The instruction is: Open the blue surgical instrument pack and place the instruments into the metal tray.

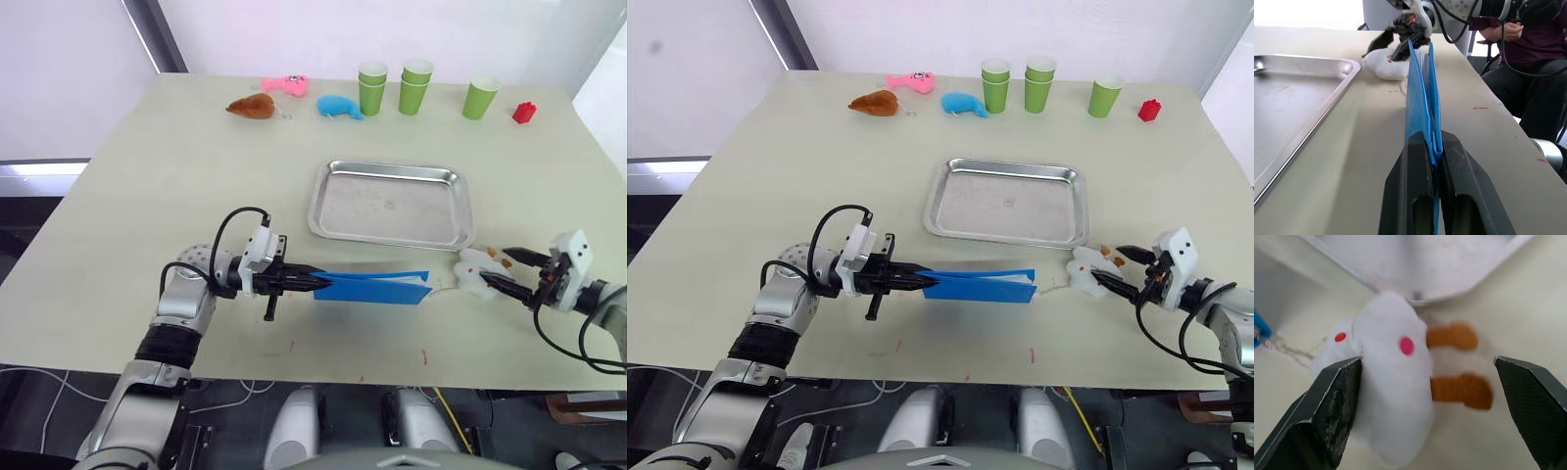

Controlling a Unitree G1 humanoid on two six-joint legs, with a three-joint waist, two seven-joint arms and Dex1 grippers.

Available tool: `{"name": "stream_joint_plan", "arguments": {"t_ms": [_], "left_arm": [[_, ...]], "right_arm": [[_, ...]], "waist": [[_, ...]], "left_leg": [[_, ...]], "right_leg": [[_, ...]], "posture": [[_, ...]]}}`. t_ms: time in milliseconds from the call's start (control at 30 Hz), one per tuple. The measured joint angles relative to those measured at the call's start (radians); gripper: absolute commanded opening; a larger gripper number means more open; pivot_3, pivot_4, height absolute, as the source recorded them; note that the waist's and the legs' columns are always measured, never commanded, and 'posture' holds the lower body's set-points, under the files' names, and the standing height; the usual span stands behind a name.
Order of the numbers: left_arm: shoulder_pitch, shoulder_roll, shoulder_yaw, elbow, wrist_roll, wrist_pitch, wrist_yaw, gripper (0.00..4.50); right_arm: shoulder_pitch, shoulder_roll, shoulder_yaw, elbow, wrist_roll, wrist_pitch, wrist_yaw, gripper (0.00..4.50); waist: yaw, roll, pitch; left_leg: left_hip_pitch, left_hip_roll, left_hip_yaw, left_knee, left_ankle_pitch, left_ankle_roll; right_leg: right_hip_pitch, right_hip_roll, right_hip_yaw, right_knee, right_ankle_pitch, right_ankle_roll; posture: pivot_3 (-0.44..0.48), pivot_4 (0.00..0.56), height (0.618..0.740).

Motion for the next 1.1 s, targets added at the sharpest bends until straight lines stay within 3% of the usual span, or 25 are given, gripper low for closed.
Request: {"name": "stream_joint_plan", "arguments": {"t_ms": [100, 333, 500, 700, 767, 867, 1100], "left_arm": [[0.000, -0.003, -0.002, 0.002, 0.001, -0.001, 0.000, 0.00], [-0.002, -0.009, 0.000, 0.014, 0.002, -0.012, 0.000, 0.00], [-0.006, -0.022, 0.001, 0.033, 0.004, -0.036, 0.000, 0.00], [-0.009, -0.024, 0.000, 0.042, 0.005, -0.047, -0.002, 0.00], [-0.021, -0.025, -0.002, 0.067, 0.009, -0.066, -0.005, 0.00], [-0.030, -0.025, -0.005, 0.087, 0.010, -0.084, -0.007, 0.00], [-0.050, -0.026, -0.009, 0.114, 0.010, -0.109, -0.008, 0.00]], "right_arm": [[0.039, -0.004, 0.010, -0.029, 0.051, 0.067, 0.048, 3.30], [0.073, -0.008, -0.018, -0.110, 0.147, 0.177, 0.066, 0.06], [0.083, -0.027, -0.122, -0.204, 0.287, 0.248, 0.099, 0.02], [0.089, -0.055, -0.159, -0.286, 0.383, 0.326, 0.109, 0.02], [0.045, -0.065, -0.177, -0.406, 0.569, 0.476, 0.073, 0.02], [-0.110, -0.004, -0.125, -0.492, 0.655, 0.526, -0.038, 0.02], [-0.263, 0.109, 0.047, -0.502, 0.599, 0.522, -0.145, 0.02]], "waist": [[0.002, 0.000, 0.000], [0.003, 0.000, 0.000], [0.008, 0.000, 0.000], [0.010, 0.001, -0.001], [0.007, 0.002, -0.001], [0.002, 0.001, -0.001], [0.003, 0.001, -0.001]], "left_leg": [[0.000, 0.000, 0.000, 0.000, 0.000, 0.000], [0.001, 0.000, 0.000, 0.000, 0.000, 0.000], [0.001, 0.000, 0.000, 0.000, 0.000, 0.000], [0.001, 0.000, -0.001, 0.000, 0.000, 0.000], [0.002, 0.000, -0.003, 0.000, 0.000, 0.000], [0.002, 0.000, -0.006, 0.000, 0.000, 0.000], [0.000, 0.000, -0.007, 0.000, 0.000, 0.000]], "right_leg": [[0.001, 0.000, 0.000, 0.000, 0.000, 0.000], [0.001, 0.000, 0.000, 0.000, 0.000, 0.000], [0.001, 0.000, 0.000, 0.000, 0.000, 0.000], [0.001, 0.000, -0.001, 0.000, 0.000, 0.000], [0.001, 0.000, 0.000, 0.000, 0.000, 0.000], [0.002, 0.000, 0.000, 0.000, 0.000, 0.000], [0.001, 0.000, -0.001, 0.000, 0.000, 0.000]], "posture": [[0.000, 0.150, 0.740], [0.000, 0.150, 0.740], [0.000, 0.150, 0.740], [0.000, 0.150, 0.740], [0.000, 0.150, 0.740], [0.000, 0.150, 0.740], [0.000, 0.150, 0.740]]}}
